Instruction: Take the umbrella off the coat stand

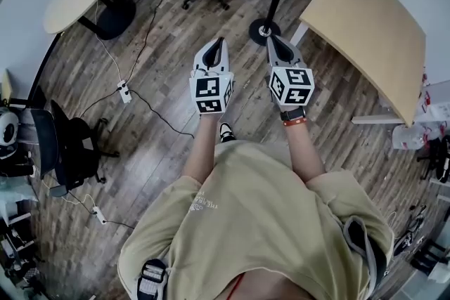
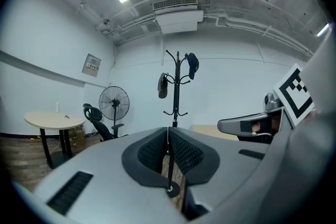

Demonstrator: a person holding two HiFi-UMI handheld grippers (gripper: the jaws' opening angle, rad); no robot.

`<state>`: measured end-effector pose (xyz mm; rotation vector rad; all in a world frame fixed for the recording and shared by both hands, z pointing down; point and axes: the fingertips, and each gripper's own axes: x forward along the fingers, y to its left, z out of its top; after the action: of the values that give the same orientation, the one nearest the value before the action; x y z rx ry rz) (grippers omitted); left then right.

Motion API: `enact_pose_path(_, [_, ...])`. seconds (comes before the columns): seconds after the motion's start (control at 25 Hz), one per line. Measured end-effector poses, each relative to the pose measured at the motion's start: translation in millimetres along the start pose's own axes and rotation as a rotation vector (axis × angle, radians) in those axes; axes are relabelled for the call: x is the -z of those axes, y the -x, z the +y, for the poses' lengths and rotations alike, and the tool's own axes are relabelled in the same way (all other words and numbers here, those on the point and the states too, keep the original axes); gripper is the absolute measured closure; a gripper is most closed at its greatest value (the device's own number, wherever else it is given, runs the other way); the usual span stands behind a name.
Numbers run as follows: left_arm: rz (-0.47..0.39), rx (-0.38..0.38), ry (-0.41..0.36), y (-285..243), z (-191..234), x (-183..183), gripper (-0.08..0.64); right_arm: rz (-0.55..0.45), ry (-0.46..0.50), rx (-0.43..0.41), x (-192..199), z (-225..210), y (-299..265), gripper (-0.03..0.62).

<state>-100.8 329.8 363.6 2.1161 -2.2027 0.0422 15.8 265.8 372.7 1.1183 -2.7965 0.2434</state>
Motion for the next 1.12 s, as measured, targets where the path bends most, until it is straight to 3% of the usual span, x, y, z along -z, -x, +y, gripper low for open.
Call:
enact_pose_path(0.44, [-0.005,0.044,0.002,-23.0,64.3,15.6,0.535,-0.081,-0.118,0.015,1.5,35.6,-72.8,0.575])
enact_pose_path(0.6, [-0.003,0.066,0.024,-34.7,76.3,15.5,0.535,-0.055,-0.076,0.038,5.9,45.1,-83.4,0.577])
enact_pose_path(0.8, [-0.010,0.088,0.031,-72.0,73.6,13.2,0.535,-0.039,-0.042,0.102,5.1,8.9,-108.6,0.592])
enact_pose_path(1.12, [-0.005,0.136,0.014,-195.2,66.2,1.5,0.535,-0.023,-0.065,0.151,-9.6,-79.6,-179.3,0.592])
